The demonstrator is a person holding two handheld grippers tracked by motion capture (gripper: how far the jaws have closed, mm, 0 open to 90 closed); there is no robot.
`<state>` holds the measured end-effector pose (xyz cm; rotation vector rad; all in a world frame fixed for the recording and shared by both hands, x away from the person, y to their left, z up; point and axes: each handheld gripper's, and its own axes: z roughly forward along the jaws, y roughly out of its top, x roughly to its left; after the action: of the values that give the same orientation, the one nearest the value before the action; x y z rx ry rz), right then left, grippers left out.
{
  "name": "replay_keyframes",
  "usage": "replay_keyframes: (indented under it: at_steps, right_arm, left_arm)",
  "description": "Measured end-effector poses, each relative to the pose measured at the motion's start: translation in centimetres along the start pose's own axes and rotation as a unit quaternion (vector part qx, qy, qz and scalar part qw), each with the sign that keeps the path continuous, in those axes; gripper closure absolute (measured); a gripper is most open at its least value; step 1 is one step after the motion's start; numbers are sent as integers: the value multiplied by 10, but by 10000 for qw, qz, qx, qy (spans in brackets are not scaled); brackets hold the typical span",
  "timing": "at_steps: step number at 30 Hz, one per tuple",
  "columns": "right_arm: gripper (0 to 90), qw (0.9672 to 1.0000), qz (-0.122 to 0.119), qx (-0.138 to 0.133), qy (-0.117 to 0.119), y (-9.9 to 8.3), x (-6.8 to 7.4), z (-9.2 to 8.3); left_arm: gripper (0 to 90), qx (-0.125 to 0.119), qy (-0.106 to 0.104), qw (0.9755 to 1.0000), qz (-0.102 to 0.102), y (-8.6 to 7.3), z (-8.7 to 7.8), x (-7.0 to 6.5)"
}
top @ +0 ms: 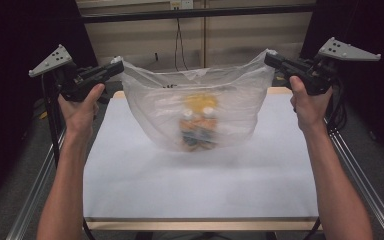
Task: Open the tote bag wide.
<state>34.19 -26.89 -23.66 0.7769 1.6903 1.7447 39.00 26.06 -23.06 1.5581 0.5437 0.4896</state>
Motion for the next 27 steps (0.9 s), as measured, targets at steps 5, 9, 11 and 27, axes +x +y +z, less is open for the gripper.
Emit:
replay_keyframes:
  at_steps: [5, 9, 11, 27]
  right_arm:
    - [896, 9996, 36, 36, -264, -2, -6, -9]
    - [897, 9990, 66, 91, -444, -8, -12, -16]
    - [897, 9981, 49, 219, -567, -13, -15, -18]
    - [899, 9911, -209, 1016, -835, -36, -10, -13]
  left_arm:
    - [881, 0, 119, 9999, -16, -6, -3, 2]
    - [881, 140, 213, 9997, -32, -14, -3, 7]
    - [882, 150, 234, 9996, -90, -18, -2, 11]
    - [884, 614, 424, 9972, -75, -49, -11, 17]
